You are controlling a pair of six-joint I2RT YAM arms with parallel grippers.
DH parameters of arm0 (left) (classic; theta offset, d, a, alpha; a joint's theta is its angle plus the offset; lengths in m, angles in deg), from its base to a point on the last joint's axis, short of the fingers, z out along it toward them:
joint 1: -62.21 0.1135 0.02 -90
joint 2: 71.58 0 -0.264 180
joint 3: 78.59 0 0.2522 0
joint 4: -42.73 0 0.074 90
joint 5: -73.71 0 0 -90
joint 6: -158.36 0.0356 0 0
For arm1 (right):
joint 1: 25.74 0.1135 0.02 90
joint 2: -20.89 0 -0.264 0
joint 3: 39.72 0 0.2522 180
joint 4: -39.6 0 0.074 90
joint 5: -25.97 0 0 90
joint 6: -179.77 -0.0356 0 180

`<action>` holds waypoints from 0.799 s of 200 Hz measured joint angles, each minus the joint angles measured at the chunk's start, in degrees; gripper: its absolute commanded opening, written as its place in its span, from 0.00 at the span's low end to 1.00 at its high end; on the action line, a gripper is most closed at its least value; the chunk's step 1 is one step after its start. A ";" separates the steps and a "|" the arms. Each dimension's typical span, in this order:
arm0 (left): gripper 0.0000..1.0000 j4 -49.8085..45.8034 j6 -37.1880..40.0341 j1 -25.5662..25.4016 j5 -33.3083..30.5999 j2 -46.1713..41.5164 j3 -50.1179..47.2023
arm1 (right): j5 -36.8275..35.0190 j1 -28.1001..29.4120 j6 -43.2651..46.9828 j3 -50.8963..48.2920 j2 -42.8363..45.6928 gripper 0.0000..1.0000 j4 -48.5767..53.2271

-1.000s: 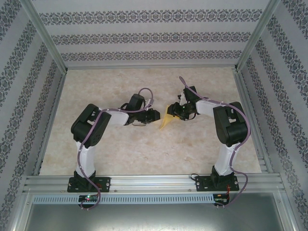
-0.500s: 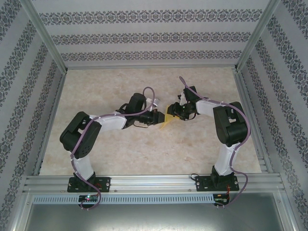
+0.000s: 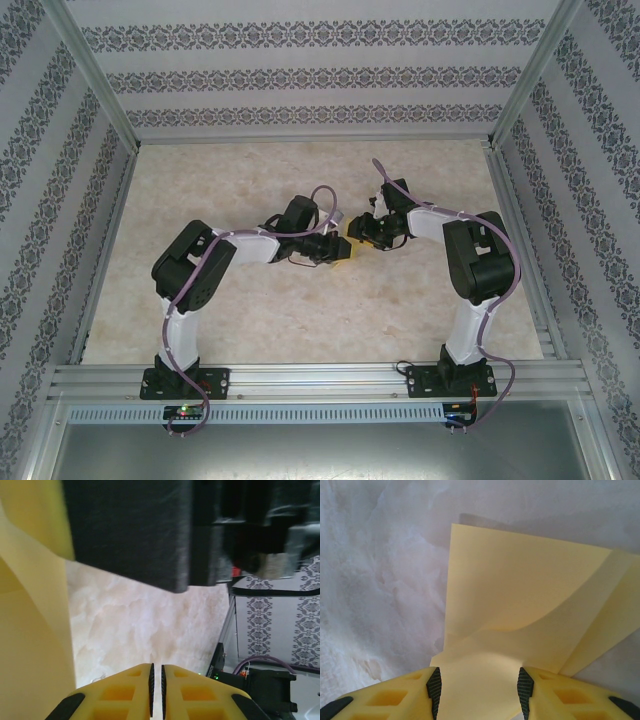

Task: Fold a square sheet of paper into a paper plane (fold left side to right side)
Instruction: Fold the wing for the fifth time at the center of the table.

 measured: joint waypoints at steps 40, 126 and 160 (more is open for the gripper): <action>0.16 -4.15 2.93 0.00 -2.05 0.09 0.55 | 0.00 0.00 0.22 0.00 0.00 0.48 0.04; 0.16 -8.76 6.58 0.00 -5.60 1.84 0.81 | 0.00 0.00 0.39 0.02 0.00 0.48 0.07; 0.17 -9.20 6.99 0.00 -6.34 1.84 0.87 | 0.00 0.00 0.39 0.02 0.00 0.48 0.07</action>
